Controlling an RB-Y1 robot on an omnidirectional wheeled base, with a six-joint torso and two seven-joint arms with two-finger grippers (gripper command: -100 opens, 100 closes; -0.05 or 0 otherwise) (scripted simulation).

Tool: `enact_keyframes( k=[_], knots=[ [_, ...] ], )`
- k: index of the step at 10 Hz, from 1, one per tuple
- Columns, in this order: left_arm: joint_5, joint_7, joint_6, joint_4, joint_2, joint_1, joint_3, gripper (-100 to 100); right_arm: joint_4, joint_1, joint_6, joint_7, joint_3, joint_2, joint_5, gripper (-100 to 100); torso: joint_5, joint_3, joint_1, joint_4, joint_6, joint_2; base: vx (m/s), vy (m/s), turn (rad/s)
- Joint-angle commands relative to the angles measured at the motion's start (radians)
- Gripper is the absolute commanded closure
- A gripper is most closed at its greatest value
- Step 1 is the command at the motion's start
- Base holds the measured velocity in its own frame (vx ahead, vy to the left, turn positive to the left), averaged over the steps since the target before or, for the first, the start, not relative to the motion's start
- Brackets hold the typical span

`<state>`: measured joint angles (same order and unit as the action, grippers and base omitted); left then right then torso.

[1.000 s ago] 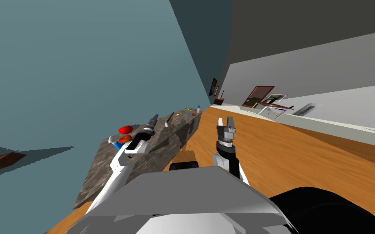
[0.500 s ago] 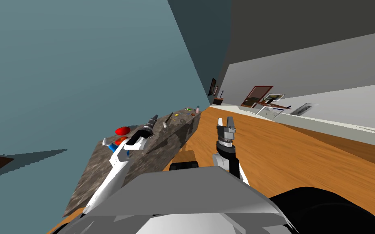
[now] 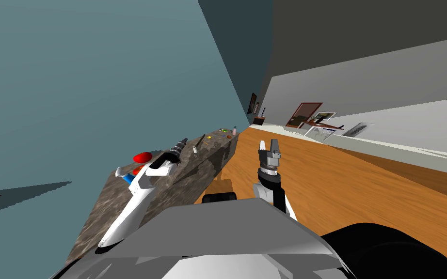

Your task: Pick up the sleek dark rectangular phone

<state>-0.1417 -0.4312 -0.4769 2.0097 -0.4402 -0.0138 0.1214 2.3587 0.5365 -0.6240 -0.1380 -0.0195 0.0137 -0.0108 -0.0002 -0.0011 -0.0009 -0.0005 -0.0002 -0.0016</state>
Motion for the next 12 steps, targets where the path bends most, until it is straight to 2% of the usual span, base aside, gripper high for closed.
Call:
enact_keyframes(
  k=[1, 2, 3, 6, 8, 9, 10, 11, 12],
  knots=[
    [0.0, -0.005, -0.037, -0.005, 0.0, 0.004, 0.0, -100, 0.0, 0.0, 0.0, 0.0, 0.0, 0.0, 0.0, 0, 0.0, 0.0, 0.0, 0.0, 0.0, 0.0, 0.008, -0.006, 0.004],
    [-0.02, -0.029, -0.075, -0.03, -0.019, 0.024, 0.012, -100, 0.0, 0.0, 0.0, 0.0, 0.0, 0.0, 0.0, 0, 0.0, 0.0, 0.0, 0.0, 0.0, 0.001, 0.013, -0.009, -0.053],
    [-0.02, -0.029, -0.105, -0.03, -0.019, 0.024, 0.012, -100, 0.0, 0.0, 0.0, 0.0, 0.0, 0.0, 0.0, 0, 0.0, 0.0, 0.0, 0.0, 0.0, 0.001, 0.018, -0.008, -0.033],
    [-0.06, -0.073, -0.198, -0.084, -0.058, 0.06, 0.037, -100, 0.0, 0.0, 0.0, 0.0, 0.0, 0.0, 0.0, 0, 0.0, 0.0, 0.001, 0.0, 0.0, 0.0, 0.022, -0.008, -0.046],
    [-0.06, -0.073, -0.243, -0.084, -0.058, 0.06, 0.037, -100, 0.0, 0.0, 0.0, 0.0, 0.0, 0.0, 0.0, 0, 0.0, 0.0, 0.001, 0.0, 0.0, 0.0, 0.012, 0.001, -0.012],
    [-0.079, -0.092, -0.276, -0.112, -0.077, 0.075, 0.049, -100, 0.0, 0.0, 0.0, 0.0, 0.0, 0.0, 0.0, 0, 0.0, 0.001, 0.001, 0.0, 0.0, 0.001, 0.011, 0.003, -0.06],
    [-0.079, -0.092, -0.301, -0.112, -0.077, 0.075, 0.049, -100, 0.0, 0.0, 0.0, 0.0, 0.0, 0.0, 0.0, 0, 0.0, 0.001, 0.001, 0.0, 0.0, 0.001, 0.013, 0.005, -0.038],
    [-0.079, -0.092, -0.312, -0.112, -0.077, 0.075, 0.049, -100, 0.0, 0.0, 0.0, 0.0, 0.0, 0.0, 0.0, 0, 0.0, 0.001, 0.001, 0.0, 0.0, 0.001, 0.007, 0.004, 0.002],
    [-0.099, -0.111, -0.348, -0.142, -0.095, 0.089, 0.061, -100, 0.0, 0.0, 0.0, 0.0, 0.0, 0.0, 0.0, 0, 0.0, 0.001, 0.001, 0.0, 0.0, 0.001, 0.014, 0.008, -0.059]
  ],
)
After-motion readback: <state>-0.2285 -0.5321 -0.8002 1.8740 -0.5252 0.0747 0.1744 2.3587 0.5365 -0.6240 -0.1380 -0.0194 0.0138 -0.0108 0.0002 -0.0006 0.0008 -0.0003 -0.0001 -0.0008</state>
